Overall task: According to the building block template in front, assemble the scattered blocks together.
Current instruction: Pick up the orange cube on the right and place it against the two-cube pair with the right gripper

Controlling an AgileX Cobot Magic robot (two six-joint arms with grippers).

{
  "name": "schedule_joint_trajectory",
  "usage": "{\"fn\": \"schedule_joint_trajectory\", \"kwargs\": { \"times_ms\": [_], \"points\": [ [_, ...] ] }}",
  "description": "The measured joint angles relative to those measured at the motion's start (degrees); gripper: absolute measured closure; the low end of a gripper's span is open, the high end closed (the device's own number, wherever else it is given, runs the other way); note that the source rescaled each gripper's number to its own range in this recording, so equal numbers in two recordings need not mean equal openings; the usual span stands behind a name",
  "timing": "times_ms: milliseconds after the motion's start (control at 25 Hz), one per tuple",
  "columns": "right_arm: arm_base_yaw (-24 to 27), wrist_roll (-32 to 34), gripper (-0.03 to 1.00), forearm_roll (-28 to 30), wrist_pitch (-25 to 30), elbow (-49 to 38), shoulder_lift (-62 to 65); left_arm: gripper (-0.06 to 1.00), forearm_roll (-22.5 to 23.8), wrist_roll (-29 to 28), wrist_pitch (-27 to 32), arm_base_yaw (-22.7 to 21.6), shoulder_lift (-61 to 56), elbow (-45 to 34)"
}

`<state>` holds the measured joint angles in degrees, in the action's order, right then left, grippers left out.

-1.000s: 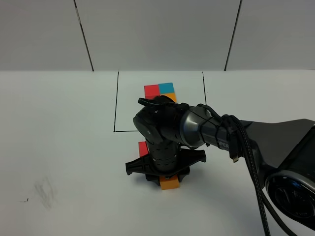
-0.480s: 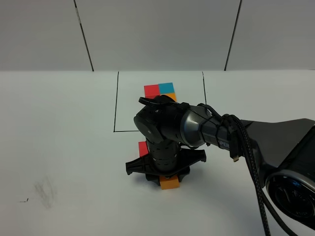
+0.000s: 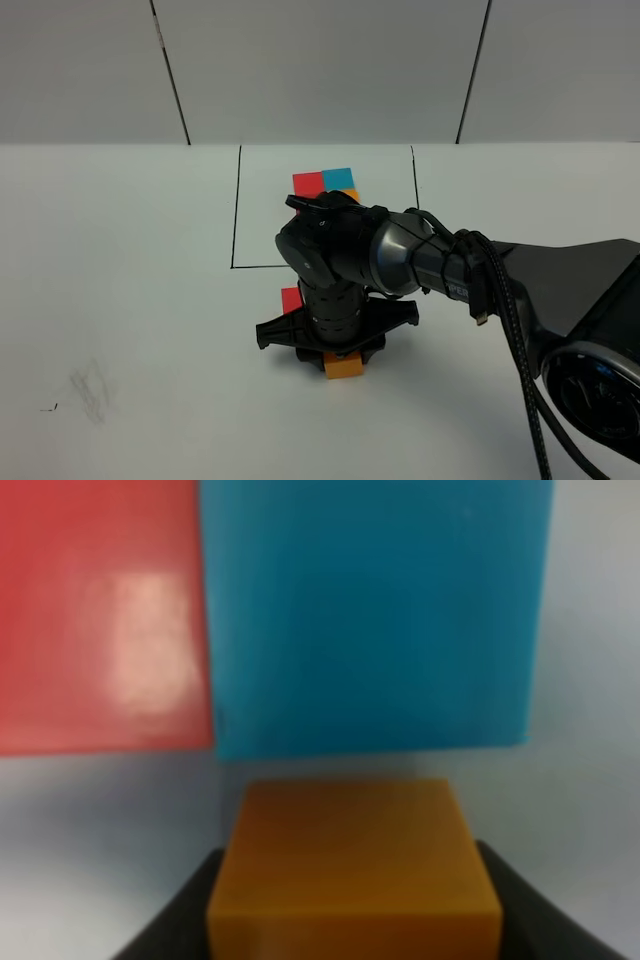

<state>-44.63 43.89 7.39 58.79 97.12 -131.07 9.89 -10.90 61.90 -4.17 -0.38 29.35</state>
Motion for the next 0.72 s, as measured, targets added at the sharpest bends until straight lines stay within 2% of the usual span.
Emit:
{"fn": "schedule_joint_trajectory", "kwargs": {
  "times_ms": [720],
  "points": [
    [0.4, -0.7, 0.64, 0.0, -1.1, 0.0, 0.0, 0.21, 0.0, 0.0, 0.0, 0.0, 0.0, 0.0]
  ]
}}
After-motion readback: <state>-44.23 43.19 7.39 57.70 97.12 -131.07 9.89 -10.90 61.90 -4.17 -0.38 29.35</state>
